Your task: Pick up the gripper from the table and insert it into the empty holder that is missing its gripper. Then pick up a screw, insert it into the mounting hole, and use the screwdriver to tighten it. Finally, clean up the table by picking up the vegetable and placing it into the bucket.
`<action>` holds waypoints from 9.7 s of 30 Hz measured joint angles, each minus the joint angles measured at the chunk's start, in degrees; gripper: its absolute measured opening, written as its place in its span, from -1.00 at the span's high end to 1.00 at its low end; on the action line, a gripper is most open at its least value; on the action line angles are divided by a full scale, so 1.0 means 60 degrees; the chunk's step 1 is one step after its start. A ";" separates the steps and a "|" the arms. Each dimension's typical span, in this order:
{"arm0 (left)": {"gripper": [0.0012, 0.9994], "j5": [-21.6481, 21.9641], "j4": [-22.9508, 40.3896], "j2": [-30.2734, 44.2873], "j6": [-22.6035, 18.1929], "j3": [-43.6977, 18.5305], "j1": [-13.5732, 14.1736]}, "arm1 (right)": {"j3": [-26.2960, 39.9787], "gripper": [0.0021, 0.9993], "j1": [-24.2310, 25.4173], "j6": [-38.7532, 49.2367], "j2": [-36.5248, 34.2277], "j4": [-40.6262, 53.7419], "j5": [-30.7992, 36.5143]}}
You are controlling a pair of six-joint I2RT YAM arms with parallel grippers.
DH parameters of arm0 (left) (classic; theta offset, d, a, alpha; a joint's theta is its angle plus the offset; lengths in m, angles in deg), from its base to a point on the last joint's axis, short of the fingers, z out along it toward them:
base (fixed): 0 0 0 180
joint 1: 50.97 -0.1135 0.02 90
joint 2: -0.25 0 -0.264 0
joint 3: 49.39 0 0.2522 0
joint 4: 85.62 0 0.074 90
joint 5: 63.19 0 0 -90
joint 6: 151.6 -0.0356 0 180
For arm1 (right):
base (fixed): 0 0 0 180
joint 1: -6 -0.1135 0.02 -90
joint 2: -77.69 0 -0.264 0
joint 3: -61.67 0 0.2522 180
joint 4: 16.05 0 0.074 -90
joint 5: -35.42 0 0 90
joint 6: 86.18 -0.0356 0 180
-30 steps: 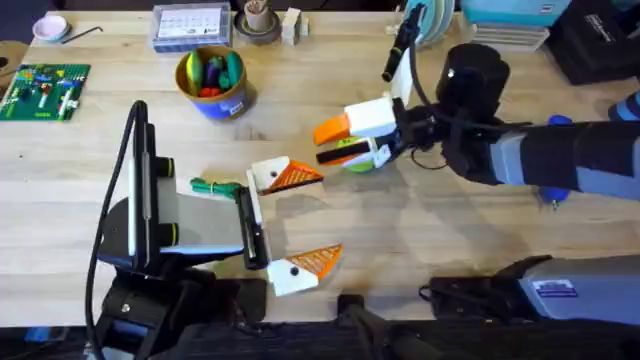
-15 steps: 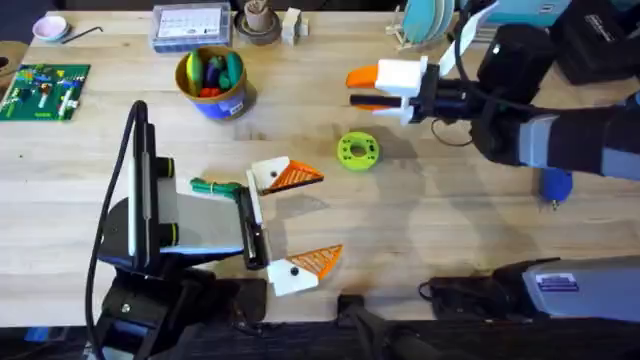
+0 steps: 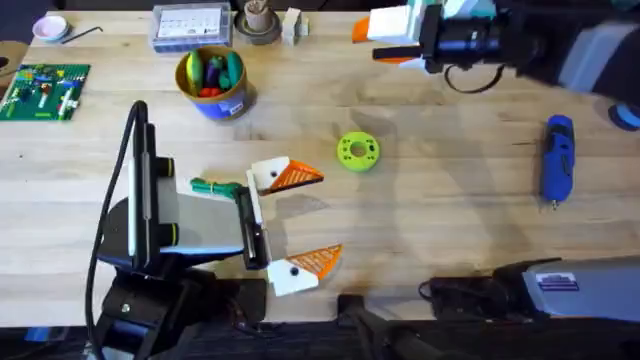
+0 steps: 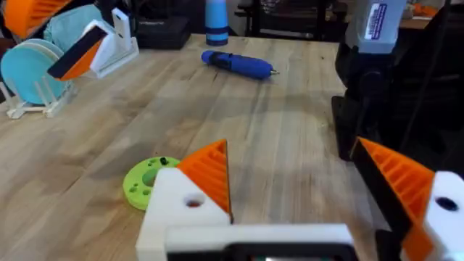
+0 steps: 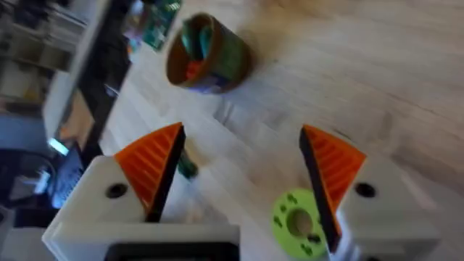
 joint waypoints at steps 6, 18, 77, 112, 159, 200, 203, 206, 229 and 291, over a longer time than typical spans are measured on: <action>-0.99 -0.0011 0.0000 0.0000 0.0000 0.0000 0.0000 | 0.1575 -0.99 0.0000 0.3529 0.0708 0.5786 0.1797; -0.99 -0.0026 0.0004 0.0000 0.0000 0.0000 0.0000 | 0.1863 -0.99 -0.0245 0.6517 0.2067 0.8647 0.3134; -0.99 -0.0028 0.0004 0.0000 0.0000 0.0000 0.0000 | -0.1714 0.26 -0.2575 0.5756 0.0206 0.3730 0.5926; -0.99 -0.0029 0.0007 0.0000 0.0000 0.0000 0.0000 | -0.1416 0.52 -0.3162 0.5475 0.0173 0.3690 0.6756; -0.99 -0.0029 0.0007 0.0000 0.0000 0.0000 0.0000 | -0.1331 0.98 -0.3297 0.5476 -0.0033 0.3618 0.6713; -0.99 -0.0138 0.0040 -0.0003 0.0000 0.0000 0.0000 | 0.3954 0.99 -0.6758 0.4754 0.1534 0.7624 0.6083; -0.99 -0.0138 0.0040 0.0000 0.0000 0.0000 0.0000 | 0.3954 0.99 -0.7289 0.4754 0.1439 0.7583 0.5921; -0.99 -0.0138 0.0040 0.0000 0.0000 0.0000 0.0000 | 0.3954 0.99 -0.7706 0.4754 0.1355 0.7482 0.5846; -0.99 -0.0175 0.0058 0.0000 0.0011 0.0000 0.0000 | 0.4001 0.99 -0.8262 0.4682 0.0559 0.7937 0.5768; -0.99 -0.0178 0.0062 0.0000 0.0087 0.0000 -0.0004 | 0.4023 0.99 -0.8262 0.4403 0.0457 0.8039 0.6421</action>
